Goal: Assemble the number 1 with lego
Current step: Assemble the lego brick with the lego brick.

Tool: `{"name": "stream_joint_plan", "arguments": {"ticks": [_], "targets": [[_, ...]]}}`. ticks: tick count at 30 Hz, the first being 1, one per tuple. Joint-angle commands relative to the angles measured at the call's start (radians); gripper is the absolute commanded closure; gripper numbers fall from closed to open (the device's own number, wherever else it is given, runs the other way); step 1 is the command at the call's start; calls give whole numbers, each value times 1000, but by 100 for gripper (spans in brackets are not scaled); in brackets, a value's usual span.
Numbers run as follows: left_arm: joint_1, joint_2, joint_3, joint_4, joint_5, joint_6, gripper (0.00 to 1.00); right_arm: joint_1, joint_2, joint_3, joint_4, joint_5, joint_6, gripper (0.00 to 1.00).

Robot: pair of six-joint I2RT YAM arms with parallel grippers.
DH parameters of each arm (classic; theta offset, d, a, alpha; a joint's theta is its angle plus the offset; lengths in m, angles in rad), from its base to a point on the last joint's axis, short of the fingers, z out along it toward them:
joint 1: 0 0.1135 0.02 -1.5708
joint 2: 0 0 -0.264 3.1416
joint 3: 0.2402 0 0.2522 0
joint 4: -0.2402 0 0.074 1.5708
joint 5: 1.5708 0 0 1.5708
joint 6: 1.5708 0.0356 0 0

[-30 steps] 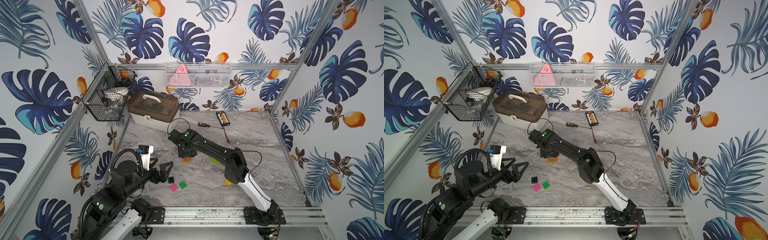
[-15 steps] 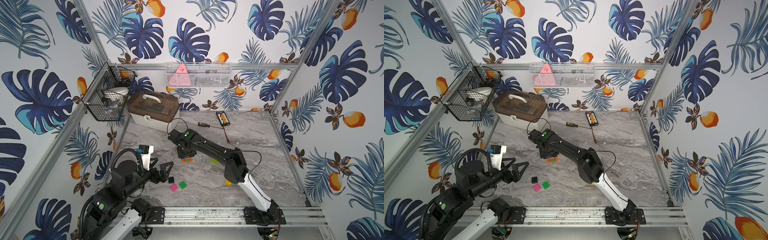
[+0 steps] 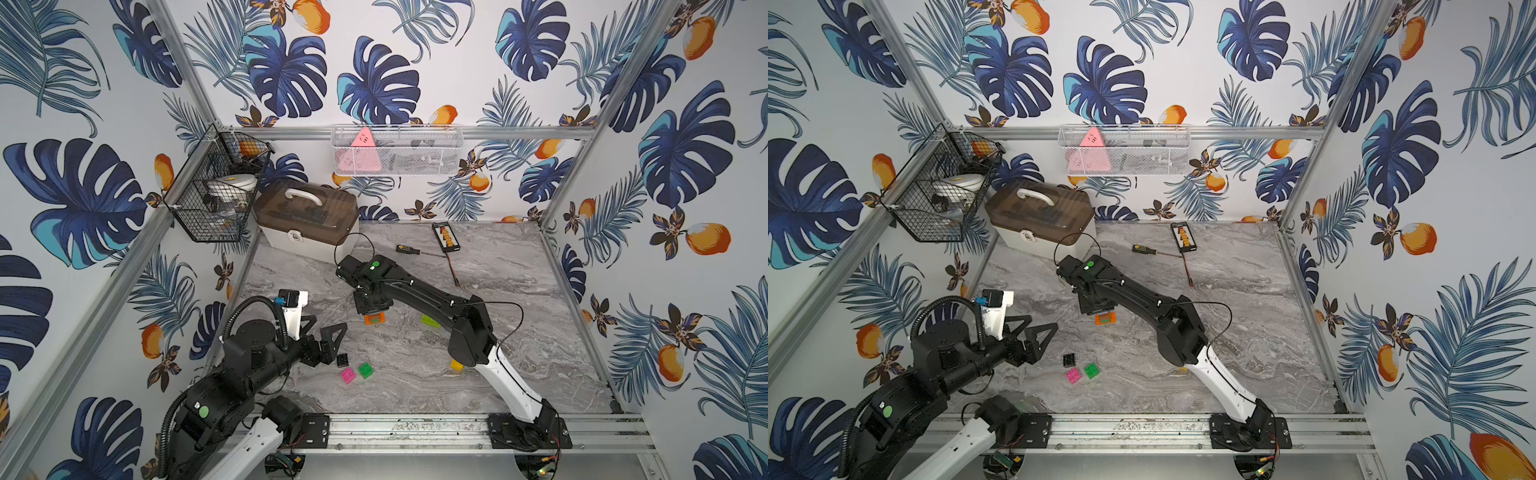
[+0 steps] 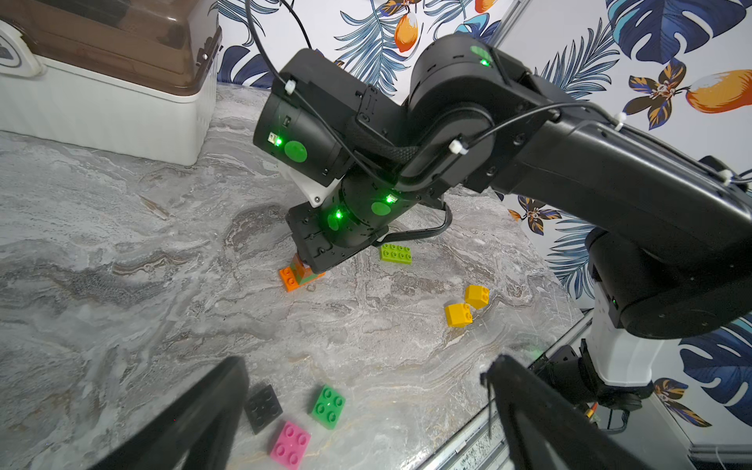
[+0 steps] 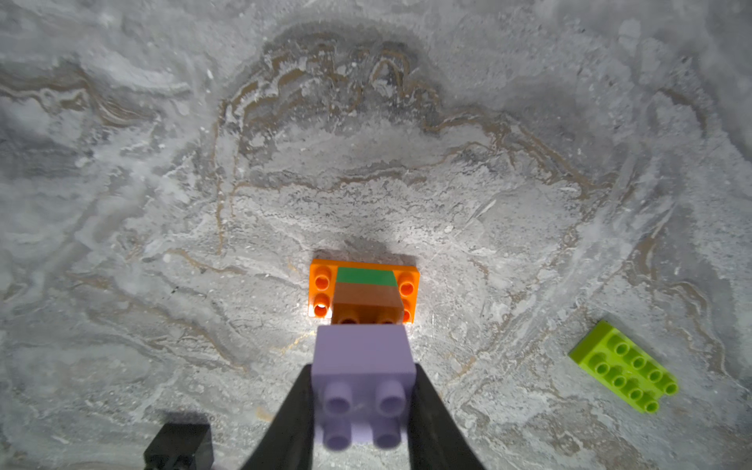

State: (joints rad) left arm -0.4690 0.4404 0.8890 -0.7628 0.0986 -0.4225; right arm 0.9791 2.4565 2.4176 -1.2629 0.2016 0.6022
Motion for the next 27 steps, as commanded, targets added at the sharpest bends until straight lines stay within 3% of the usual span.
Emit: {"name": "stream_joint_plan", "arguments": {"ticks": [1, 27], "targets": [[3, 1, 1, 15, -9, 0, 1, -3, -6, 21, -35, 13, 4, 73], [4, -2, 1, 15, -8, 0, 1, -10, 36, 28, -43, -10, -6, 74]]}}
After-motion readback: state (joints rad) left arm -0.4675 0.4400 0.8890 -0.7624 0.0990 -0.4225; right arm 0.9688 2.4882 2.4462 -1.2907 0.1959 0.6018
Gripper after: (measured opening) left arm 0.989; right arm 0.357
